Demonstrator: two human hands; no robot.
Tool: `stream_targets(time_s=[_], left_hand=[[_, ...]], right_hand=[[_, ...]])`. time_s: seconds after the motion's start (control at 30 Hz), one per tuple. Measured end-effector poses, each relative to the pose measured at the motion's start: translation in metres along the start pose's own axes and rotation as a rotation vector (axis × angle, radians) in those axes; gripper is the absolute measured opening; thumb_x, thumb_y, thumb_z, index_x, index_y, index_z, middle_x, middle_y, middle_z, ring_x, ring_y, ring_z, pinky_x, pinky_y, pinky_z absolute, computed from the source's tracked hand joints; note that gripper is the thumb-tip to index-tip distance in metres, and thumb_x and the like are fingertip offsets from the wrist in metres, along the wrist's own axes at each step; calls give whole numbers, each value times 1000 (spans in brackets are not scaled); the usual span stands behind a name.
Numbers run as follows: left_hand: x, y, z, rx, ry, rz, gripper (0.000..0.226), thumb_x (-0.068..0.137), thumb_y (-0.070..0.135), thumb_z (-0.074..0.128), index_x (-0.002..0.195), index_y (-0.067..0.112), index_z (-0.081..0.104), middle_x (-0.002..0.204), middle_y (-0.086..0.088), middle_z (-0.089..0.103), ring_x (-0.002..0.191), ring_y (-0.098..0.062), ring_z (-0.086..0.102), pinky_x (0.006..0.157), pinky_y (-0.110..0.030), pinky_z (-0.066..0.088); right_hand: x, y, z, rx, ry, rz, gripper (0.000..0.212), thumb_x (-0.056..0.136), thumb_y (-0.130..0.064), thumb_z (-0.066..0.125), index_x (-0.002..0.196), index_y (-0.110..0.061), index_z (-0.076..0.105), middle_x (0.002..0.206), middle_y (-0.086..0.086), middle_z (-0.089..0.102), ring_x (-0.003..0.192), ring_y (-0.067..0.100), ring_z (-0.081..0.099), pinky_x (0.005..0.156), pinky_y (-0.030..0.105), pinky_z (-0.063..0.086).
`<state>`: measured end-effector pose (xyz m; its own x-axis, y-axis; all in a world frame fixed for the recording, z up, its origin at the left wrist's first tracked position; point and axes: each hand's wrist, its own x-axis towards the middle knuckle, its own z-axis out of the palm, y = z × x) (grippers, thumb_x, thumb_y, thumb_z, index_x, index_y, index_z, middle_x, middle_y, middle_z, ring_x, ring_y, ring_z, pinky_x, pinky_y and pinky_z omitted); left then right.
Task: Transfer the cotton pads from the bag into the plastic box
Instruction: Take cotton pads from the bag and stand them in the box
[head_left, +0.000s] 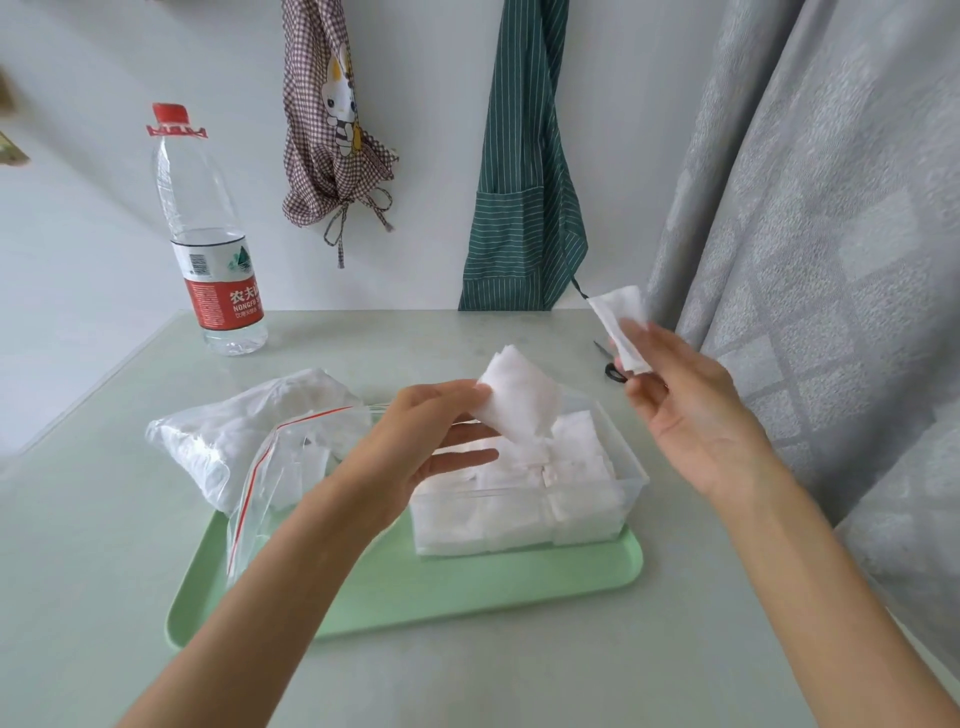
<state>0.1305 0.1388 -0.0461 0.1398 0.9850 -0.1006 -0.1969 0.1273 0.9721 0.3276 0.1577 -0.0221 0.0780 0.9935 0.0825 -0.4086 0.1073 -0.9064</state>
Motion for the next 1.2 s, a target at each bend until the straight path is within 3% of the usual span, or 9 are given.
stream_targets(time_s=[0.13, 0.43, 0.53, 0.63, 0.73, 0.83, 0.93, 1.07, 1.2], left_hand=[[0, -2, 3, 8, 6, -11, 17, 94, 14, 52, 97, 10, 69, 90, -6, 71, 77, -14, 69, 64, -24, 58], [3, -4, 9, 139, 18, 6, 29, 88, 40, 59, 98, 16, 72, 94, -3, 75, 91, -15, 70, 76, -27, 57], [8, -1, 10, 150, 139, 79, 17, 90, 28, 60, 93, 16, 71, 97, -6, 73, 93, -15, 68, 78, -23, 57], [13, 7, 9, 198, 193, 147, 12, 89, 31, 61, 84, 25, 71, 82, 10, 72, 77, 5, 63, 70, -9, 48], [17, 10, -1, 356, 239, 226, 10, 88, 28, 64, 80, 29, 70, 62, 22, 64, 57, 16, 56, 53, -1, 40], [20, 10, -24, 737, 347, 293, 7, 82, 35, 69, 88, 33, 69, 79, 21, 68, 80, -2, 65, 79, -25, 51], [17, 17, -44, 994, 445, 338, 12, 80, 36, 70, 91, 37, 63, 84, 23, 63, 85, -7, 61, 79, -31, 50], [13, 22, -55, 1190, 381, 339, 13, 83, 28, 68, 83, 41, 63, 84, 23, 63, 85, -8, 56, 70, -27, 44], [16, 10, -49, 1474, 242, 314, 13, 84, 40, 65, 96, 41, 69, 98, 13, 62, 99, -12, 46, 72, -28, 38]], right_hand=[[-8, 9, 20, -519, -139, -218, 12, 75, -13, 77, 77, -24, 71, 62, -13, 70, 55, -4, 59, 50, 10, 44], [0, 33, 21, -885, -97, -488, 18, 67, -26, 83, 80, -33, 72, 73, -9, 63, 60, 4, 46, 59, 13, 38], [14, 31, 22, -817, -97, -235, 51, 72, -35, 79, 118, -34, 59, 99, -10, 59, 84, 3, 55, 76, 14, 44], [22, 28, 28, -511, -196, 202, 62, 81, -32, 72, 135, -17, 45, 113, 2, 64, 94, 13, 64, 82, 26, 51], [23, 38, 37, -481, -127, 127, 43, 86, -15, 67, 124, -12, 47, 102, 4, 68, 82, 12, 65, 75, 23, 55], [27, 54, 43, -543, -90, 43, 39, 82, -10, 71, 109, -13, 44, 82, -2, 67, 69, 8, 62, 70, 23, 55], [32, 74, 47, -762, -203, 121, 35, 76, -12, 77, 91, -19, 46, 91, 11, 70, 76, 20, 67, 82, 39, 56], [35, 94, 54, -932, -285, 142, 37, 75, -17, 77, 82, -24, 42, 105, 12, 68, 97, 26, 66, 88, 42, 52], [35, 101, 57, -1055, -211, 1, 39, 69, -27, 81, 76, -25, 43, 89, 4, 67, 79, 21, 62, 69, 32, 50]])
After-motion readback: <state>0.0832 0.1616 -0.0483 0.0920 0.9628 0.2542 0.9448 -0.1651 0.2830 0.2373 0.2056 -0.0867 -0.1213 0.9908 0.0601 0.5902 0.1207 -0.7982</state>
